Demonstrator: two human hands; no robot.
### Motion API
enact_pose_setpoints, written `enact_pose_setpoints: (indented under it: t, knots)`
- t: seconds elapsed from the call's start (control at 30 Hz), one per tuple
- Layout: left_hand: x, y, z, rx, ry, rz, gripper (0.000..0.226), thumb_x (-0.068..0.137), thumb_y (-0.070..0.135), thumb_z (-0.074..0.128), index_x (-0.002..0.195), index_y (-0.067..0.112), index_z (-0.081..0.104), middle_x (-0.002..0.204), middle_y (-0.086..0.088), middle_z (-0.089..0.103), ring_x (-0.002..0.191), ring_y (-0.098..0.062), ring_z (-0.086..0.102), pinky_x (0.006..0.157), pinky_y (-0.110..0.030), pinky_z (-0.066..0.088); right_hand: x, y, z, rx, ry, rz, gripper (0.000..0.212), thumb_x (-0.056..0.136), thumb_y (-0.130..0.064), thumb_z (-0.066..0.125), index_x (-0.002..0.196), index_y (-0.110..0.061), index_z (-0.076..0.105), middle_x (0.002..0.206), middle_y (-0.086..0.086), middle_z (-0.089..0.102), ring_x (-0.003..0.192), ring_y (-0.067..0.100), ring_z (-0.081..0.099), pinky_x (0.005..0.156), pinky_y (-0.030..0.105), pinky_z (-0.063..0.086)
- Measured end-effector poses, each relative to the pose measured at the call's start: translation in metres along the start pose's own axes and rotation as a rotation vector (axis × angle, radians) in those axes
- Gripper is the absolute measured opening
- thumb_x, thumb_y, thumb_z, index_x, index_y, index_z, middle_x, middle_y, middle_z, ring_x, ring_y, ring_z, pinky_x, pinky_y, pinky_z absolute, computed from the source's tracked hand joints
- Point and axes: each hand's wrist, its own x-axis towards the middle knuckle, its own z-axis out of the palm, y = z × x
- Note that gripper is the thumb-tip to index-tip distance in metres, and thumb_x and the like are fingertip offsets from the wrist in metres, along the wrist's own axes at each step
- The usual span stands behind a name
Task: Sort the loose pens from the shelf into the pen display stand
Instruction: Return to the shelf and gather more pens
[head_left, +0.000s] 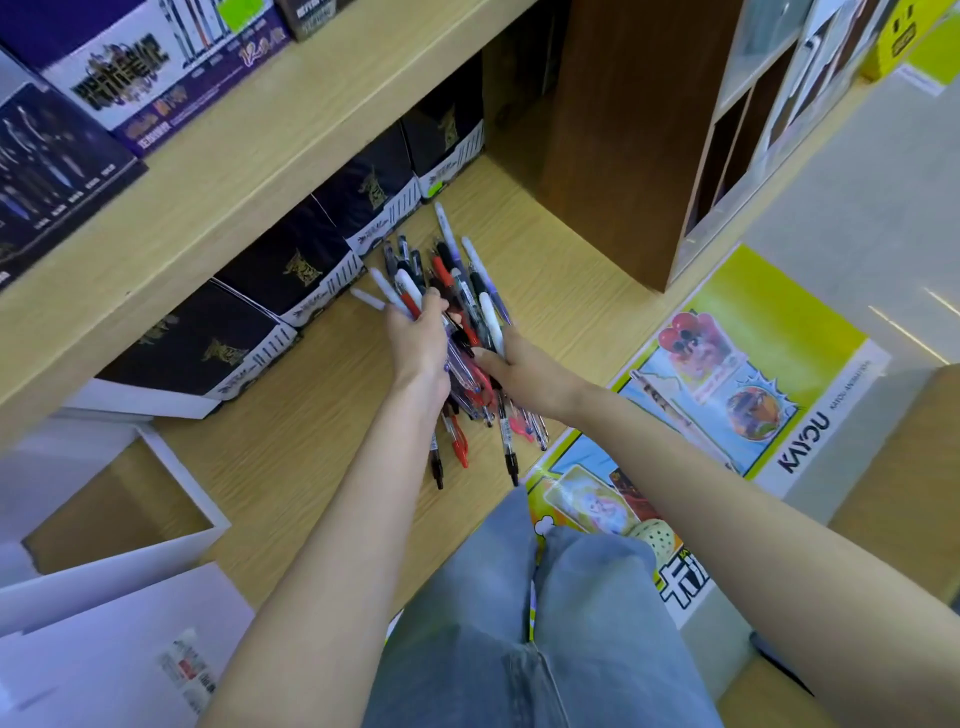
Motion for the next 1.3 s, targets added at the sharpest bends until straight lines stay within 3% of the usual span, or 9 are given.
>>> enact_pose_setpoints:
  t: [0.3,0.4,0.47,0.7,0.8,0.93,1.03,1.13,1.3]
  knots:
    - [0.01,0.004,-0.01,-0.134,0.03,-0.024,0.01,0.097,0.014,0.042,0.101,0.008,0.048,0.093,-0.01,0.067,0.091,-0.025,0.066,0.094,-0.047,0.05,0.014,0.006,-0.02,-0.03,0.052,-0.053,0.016,0.098,-0.022,0.044,0.104,-0.013,0.032,0.064,0.0,0.043,0.046,0.013,0.038,0.036,0.019,0.031]
    - [0.014,0.006,-0.018,-0.217,0.108,0.01,0.022,0.098,0.008,0.039,0.119,0.002,0.043,0.078,-0.002,0.057,0.06,-0.011,0.064,0.073,-0.035,0.059,0.019,0.014,-0.03,-0.024,0.162,-0.029,0.019,0.098,-0.022,0.043,0.112,-0.009,0.038,0.071,0.005,0.051,0.05,0.016,0.044,0.035,0.018,0.033]
    - [0.02,0.004,-0.023,-0.175,0.134,0.011,0.031,0.098,0.008,0.04,0.128,-0.001,0.04,0.074,-0.001,0.053,0.052,-0.009,0.059,0.077,-0.037,0.057,0.029,0.019,-0.033,-0.004,0.265,0.006,0.026,0.099,-0.024,0.042,0.117,-0.006,0.039,0.074,0.005,0.054,0.05,0.013,0.043,0.036,0.016,0.033]
    - [0.021,-0.001,-0.017,0.02,0.055,-0.013,0.025,0.096,0.009,0.048,0.121,0.004,0.049,0.099,-0.01,0.064,0.064,-0.01,0.062,0.044,-0.013,0.047,0.061,0.009,-0.016,-0.313,0.344,0.024,0.045,0.096,0.003,0.034,0.141,0.002,0.026,0.137,0.021,0.035,0.099,0.03,0.053,0.074,0.024,0.037]
    - [0.019,-0.002,-0.012,0.043,0.019,-0.005,0.016,0.095,0.01,0.048,0.106,0.007,0.059,0.099,-0.003,0.067,0.083,-0.014,0.067,0.069,-0.021,0.055,0.063,0.005,-0.016,-0.36,0.401,-0.006,0.052,0.089,0.015,0.035,0.139,0.002,0.027,0.132,0.021,0.042,0.103,0.032,0.053,0.07,0.027,0.04]
    - [0.014,-0.004,-0.002,0.127,-0.033,0.032,0.018,0.091,0.012,0.051,0.103,0.005,0.063,0.097,-0.001,0.07,0.09,-0.017,0.066,0.084,-0.037,0.054,0.062,0.002,-0.019,-0.203,0.472,-0.026,0.028,0.096,0.004,0.033,0.123,0.001,0.039,0.101,0.019,0.058,0.069,0.025,0.051,0.049,0.024,0.035]
    - [0.007,-0.004,0.006,0.139,-0.079,0.051,0.011,0.093,0.014,0.047,0.093,0.007,0.055,0.086,0.001,0.067,0.075,-0.012,0.06,0.069,-0.028,0.05,0.05,-0.003,-0.021,-0.029,0.574,-0.12,0.018,0.1,-0.007,0.033,0.113,-0.004,0.044,0.082,0.004,0.054,0.054,0.011,0.044,0.041,0.015,0.032]
    - [-0.002,-0.002,0.014,0.158,-0.157,0.053,0.013,0.096,0.015,0.044,0.084,0.017,0.048,0.076,-0.001,0.051,0.064,-0.01,0.045,0.06,-0.024,0.037,0.032,-0.014,-0.024,0.266,0.591,-0.217,0.01,0.1,-0.014,0.035,0.1,-0.01,0.044,0.084,0.007,0.06,0.059,0.009,0.058,0.048,0.019,0.047]
    - [-0.018,0.001,0.022,0.27,-0.416,0.055,0.012,0.097,0.014,0.044,0.105,0.008,0.051,0.08,-0.007,0.058,0.064,-0.005,0.051,0.072,-0.025,0.042,0.022,-0.011,-0.041,0.472,0.456,-0.143,0.015,0.1,-0.019,0.039,0.102,-0.005,0.045,0.109,0.007,0.065,0.082,0.01,0.061,0.064,0.025,0.057]
